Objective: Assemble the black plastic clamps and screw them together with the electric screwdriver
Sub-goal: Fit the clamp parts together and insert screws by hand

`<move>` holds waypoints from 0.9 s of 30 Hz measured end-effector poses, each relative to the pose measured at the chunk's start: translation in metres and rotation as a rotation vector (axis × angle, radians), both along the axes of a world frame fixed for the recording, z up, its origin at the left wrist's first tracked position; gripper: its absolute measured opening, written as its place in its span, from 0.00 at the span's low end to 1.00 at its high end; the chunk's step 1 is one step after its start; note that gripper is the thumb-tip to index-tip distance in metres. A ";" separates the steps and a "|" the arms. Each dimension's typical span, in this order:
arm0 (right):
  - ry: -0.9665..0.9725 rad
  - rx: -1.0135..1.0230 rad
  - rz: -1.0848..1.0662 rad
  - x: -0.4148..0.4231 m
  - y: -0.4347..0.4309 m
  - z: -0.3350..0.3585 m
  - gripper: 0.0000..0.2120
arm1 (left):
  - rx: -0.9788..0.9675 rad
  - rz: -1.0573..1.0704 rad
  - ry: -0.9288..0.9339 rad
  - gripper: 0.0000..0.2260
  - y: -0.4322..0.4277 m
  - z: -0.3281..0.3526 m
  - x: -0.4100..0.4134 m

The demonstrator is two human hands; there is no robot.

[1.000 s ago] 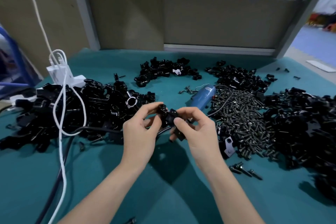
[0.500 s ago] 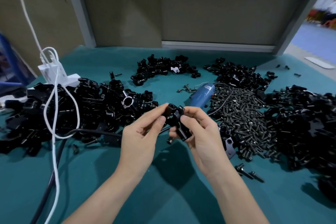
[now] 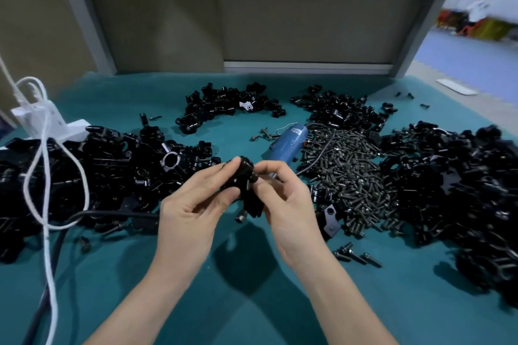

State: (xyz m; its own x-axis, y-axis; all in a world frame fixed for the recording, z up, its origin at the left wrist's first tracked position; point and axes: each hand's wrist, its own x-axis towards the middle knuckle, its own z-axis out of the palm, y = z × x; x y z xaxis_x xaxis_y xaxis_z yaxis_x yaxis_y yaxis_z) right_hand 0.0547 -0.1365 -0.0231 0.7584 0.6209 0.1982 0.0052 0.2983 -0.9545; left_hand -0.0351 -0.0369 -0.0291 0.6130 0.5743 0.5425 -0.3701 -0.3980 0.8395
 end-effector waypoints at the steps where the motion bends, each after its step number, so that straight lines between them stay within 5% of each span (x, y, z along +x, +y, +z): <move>1: -0.072 -0.040 -0.025 -0.001 -0.001 0.001 0.13 | 0.046 0.032 0.006 0.19 0.001 -0.001 0.000; 7: -0.437 -0.347 -0.164 -0.012 -0.028 -0.006 0.12 | 0.366 0.064 0.047 0.17 -0.009 -0.008 0.001; 12: -0.483 -0.301 -0.138 -0.011 -0.075 -0.020 0.32 | 0.536 -0.064 0.115 0.21 -0.028 -0.011 0.004; 17: -0.516 -0.331 -0.158 -0.005 -0.092 -0.021 0.19 | 0.280 -0.275 0.203 0.31 -0.035 -0.015 0.002; 23: -0.508 -0.356 -0.172 -0.002 -0.091 -0.020 0.18 | 0.321 -0.222 0.272 0.17 -0.025 -0.014 0.004; 27: -0.485 -0.341 -0.134 0.001 -0.092 -0.019 0.17 | 0.000 -0.423 0.327 0.17 -0.024 -0.018 0.005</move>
State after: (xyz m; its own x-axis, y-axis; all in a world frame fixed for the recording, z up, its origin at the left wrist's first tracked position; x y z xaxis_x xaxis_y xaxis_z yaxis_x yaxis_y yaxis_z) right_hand 0.0554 -0.2289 -0.0421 0.7073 0.6159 0.3471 0.4797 -0.0575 -0.8755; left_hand -0.0304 -0.0608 -0.0472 0.9281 0.2405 0.2842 -0.2172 -0.2703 0.9380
